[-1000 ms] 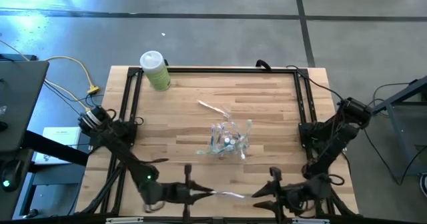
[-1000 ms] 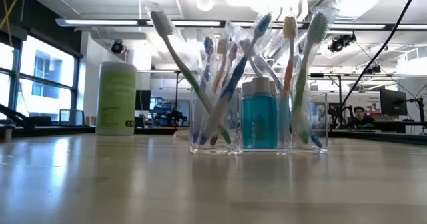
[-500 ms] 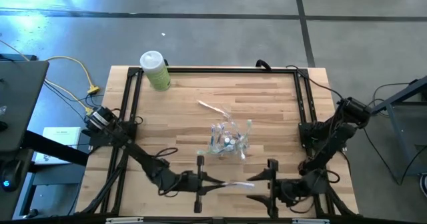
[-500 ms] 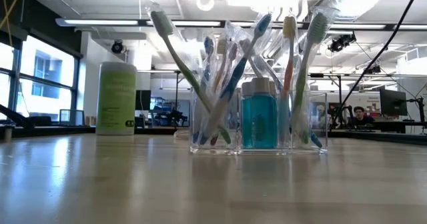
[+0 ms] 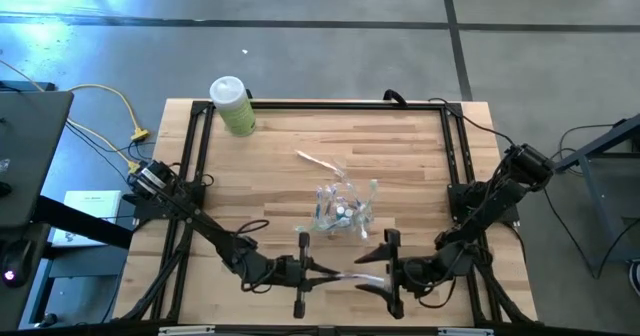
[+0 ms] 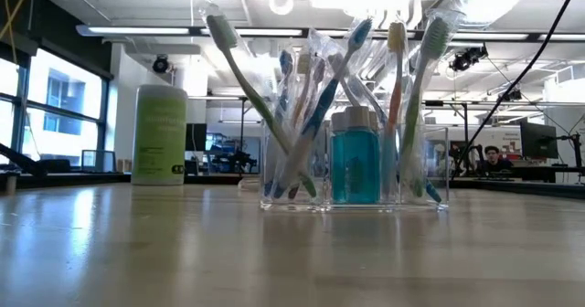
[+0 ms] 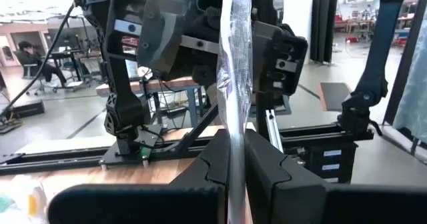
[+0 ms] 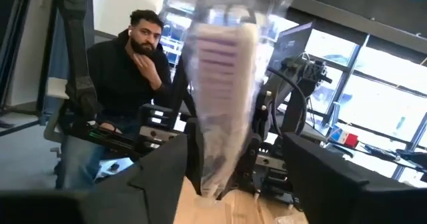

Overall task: Pick & Place toothbrushing station
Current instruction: Put the violet toothbrush into the transparent organizer

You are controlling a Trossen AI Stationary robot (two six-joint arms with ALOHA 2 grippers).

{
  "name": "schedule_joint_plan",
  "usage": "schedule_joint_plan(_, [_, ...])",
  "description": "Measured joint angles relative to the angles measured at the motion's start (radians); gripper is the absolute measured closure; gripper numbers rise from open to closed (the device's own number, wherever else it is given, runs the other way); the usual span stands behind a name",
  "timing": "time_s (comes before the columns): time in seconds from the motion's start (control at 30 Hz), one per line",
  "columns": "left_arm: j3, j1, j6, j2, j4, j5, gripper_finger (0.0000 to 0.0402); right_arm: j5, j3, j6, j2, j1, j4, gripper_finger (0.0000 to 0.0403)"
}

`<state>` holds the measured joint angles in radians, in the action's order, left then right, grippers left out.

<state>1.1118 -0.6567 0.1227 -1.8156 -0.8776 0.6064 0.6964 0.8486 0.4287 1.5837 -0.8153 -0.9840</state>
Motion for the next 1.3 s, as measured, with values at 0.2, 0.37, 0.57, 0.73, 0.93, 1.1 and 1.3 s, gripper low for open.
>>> schedule_joint_plan(0.2, [0.0,0.013,-0.015,0.0,0.006,-0.003,0.0389,0.0,0.0,-0.014,0.0,-0.001,0.0,0.0259])
schedule_joint_plan(0.37, [0.0,0.013,0.026,0.0,0.009,-0.001,0.037,-0.006,0.0,-0.018,0.0,-0.001,0.0,0.0376])
schedule_joint_plan(0.57, [0.0,0.016,0.057,0.0,0.018,0.002,0.0313,0.006,0.0,-0.046,0.0,-0.003,0.0,0.039])
schedule_joint_plan(0.73, [0.0,0.016,0.09,0.0,0.018,0.002,0.0276,0.08,0.005,-0.042,0.0,-0.03,0.002,0.039])
schedule_joint_plan(0.93, [0.0,-0.011,0.044,0.02,0.044,0.049,0.0256,0.327,0.079,-0.153,-0.015,-0.14,0.247,0.039])
schedule_joint_plan(1.1, [0.0,-0.032,-0.004,0.081,0.197,0.079,0.0255,0.522,0.143,-0.47,-0.019,-0.249,0.542,0.039])
schedule_joint_plan(1.3, [0.0,-0.006,-0.172,0.184,0.559,0.077,0.0254,0.874,0.149,-0.605,-0.021,-0.319,0.589,0.039])
